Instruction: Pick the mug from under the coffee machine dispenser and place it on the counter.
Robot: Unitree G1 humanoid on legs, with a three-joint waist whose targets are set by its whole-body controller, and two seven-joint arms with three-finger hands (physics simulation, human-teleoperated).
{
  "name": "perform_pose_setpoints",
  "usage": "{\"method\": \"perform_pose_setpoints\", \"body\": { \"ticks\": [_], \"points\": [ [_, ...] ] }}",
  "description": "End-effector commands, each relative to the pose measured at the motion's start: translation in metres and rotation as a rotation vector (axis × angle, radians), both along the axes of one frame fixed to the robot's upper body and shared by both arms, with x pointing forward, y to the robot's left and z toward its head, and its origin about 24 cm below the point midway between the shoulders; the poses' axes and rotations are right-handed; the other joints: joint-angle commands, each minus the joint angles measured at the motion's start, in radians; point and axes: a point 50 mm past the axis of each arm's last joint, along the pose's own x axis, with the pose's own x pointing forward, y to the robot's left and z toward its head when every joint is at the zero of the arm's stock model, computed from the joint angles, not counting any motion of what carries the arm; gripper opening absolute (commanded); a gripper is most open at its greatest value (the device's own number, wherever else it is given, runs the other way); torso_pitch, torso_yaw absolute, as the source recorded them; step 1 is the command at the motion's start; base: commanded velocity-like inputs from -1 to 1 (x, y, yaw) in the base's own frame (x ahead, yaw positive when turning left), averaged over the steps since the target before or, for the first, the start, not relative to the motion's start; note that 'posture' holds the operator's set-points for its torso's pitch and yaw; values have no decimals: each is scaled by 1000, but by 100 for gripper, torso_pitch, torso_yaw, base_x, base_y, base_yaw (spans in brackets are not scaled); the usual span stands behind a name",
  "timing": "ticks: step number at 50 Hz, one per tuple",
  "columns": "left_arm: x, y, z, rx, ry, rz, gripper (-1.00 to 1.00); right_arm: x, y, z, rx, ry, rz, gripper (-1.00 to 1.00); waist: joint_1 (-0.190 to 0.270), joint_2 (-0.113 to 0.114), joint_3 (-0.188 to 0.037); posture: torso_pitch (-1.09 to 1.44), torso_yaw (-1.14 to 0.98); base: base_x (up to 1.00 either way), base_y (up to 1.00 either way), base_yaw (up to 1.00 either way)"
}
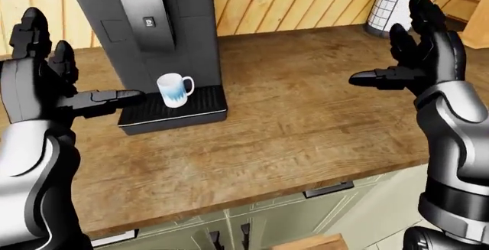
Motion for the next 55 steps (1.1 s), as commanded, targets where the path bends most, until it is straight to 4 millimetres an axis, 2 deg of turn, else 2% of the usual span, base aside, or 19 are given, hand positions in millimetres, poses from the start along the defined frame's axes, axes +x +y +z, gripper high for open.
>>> {"method": "perform_pose_setpoints", "body": {
  "ticks": [1,2,3,6,11,18,19,21,26,30,33,35,37,40,41,43,47,48,55],
  "points": [
    [-3,-2,10,20,-56,-8,100,-4,0,12,-9,-60,-3,100,1,-7,-17,0,0,0,0,0],
    [-3,-2,11,20,-57,-8,100,-4,1,13,3,-57,-2,100,6,-33,-23,0,0,0,0,0],
    [-3,-2,11,20,-56,-7,100,-3,0,13,2,-51,-5,100,7,-12,-15,0,0,0,0,0],
    [-3,-2,10,20,-55,-7,100,-3,0,12,47,-32,-1,100,2,-4,-29,0,0,0,0,0],
    [-4,-2,10,21,-56,-7,100,3,-6,9,9,-32,-95,100,-6,9,-33,0,0,0,0,0],
    [-4,-2,11,22,-56,-6,100,2,-9,7,0,-49,-96,100,-10,14,-37,0,0,0,0,0],
    [-4,-2,11,22,-56,-6,100,0,-8,7,20,-39,-76,100,18,18,-56,0,0,0,0,100],
    [-4,-2,11,22,-56,-6,100,-1,-6,8,-6,-55,-75,100,5,15,-34,0,0,0,0,100],
    [-4,-2,11,22,-56,-6,100,-1,-7,7,-2,-44,-64,100,8,52,-32,0,0,0,0,100],
    [-4,-2,10,22,-55,-7,100,-2,-6,6,-1,-40,-61,100,24,59,-37,0,0,0,0,100],
    [-4,-2,10,22,-54,-6,100,-1,-7,5,5,-30,-72,100,35,25,-40,0,0,0,0,100],
    [-4,-2,10,21,-54,-7,100,1,-9,5,8,-21,-108,100,25,-3,-25,0,0,0,0,86],
    [-4,-2,10,22,-55,-6,100,4,-10,2,32,12,-107,100,6,-7,-3,0,0,0,0,0],
    [-4,-3,10,21,-53,-9,100,2,-9,5,33,-4,-110,100,-5,-64,-10,0,0,0,0,0],
    [-4,-3,10,20,-53,-10,100,2,-10,5,32,-5,-113,100,-11,-31,-1,0,0,0,0,0],
    [-3,-3,10,27,-52,-7,100,3,-10,6,46,-5,-117,100,-10,-19,-12,0,0,0,0,0],
    [-2,-1,6,5,-33,16,100,2,-9,4,34,4,-116,100,-21,29,-27,0,0,0,0,0],
    [-2,-1,7,19,-39,22,100,2,-9,4,37,3,-113,100,-21,18,-25,0,0,0,0,0],
    [-2,2,0,0,13,85,100,2,-9,2,73,36,-102,100,-17,20,-36,0,0,0,0,0]
  ]
}}
